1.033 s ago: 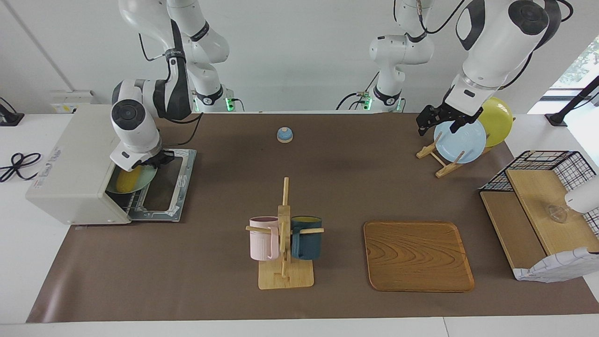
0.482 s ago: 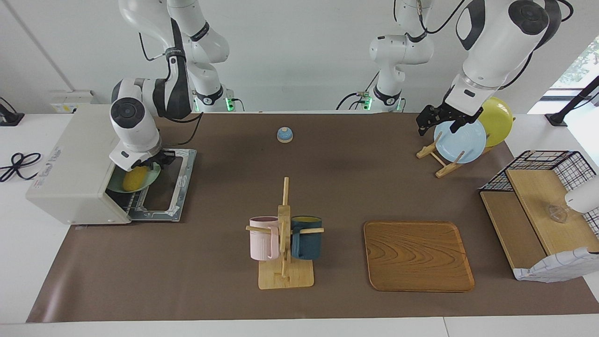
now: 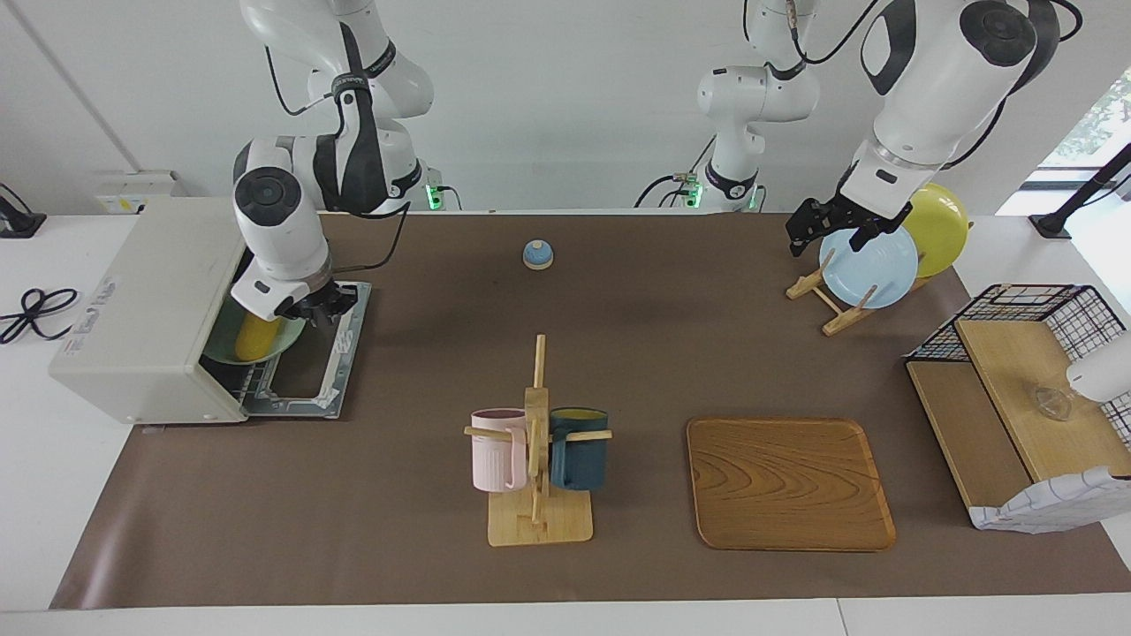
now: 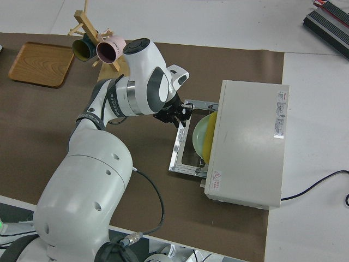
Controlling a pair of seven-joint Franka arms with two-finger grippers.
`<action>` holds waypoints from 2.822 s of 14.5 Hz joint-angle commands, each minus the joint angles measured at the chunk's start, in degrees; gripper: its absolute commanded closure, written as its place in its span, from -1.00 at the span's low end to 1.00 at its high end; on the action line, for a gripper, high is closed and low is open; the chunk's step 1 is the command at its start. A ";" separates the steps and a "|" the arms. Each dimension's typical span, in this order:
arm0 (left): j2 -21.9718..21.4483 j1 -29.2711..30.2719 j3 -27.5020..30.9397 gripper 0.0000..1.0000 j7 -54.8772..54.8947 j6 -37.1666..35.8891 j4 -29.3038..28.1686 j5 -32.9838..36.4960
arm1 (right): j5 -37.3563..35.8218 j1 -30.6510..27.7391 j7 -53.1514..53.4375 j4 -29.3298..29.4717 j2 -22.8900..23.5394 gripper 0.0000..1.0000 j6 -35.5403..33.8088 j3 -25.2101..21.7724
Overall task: Put corn in oven
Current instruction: 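Release the plate inside the oven and withdraw the right gripper, then push the oven door shut with the right gripper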
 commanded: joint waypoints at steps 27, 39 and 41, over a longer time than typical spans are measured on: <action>-0.63 0.71 -0.32 -1.00 0.13 -0.57 -0.14 -0.52 | -10.36 -1.97 -0.56 -0.85 5.07 1.00 2.04 0.02; -0.63 0.71 -0.32 -1.00 0.13 -0.57 -0.14 -0.52 | -6.67 -11.83 -19.14 4.53 -0.82 1.00 -6.94 -0.16; -0.63 0.71 -0.32 -1.00 0.13 -0.57 -0.14 -0.52 | -5.54 -11.56 -19.05 6.36 -2.13 1.00 -10.00 -0.07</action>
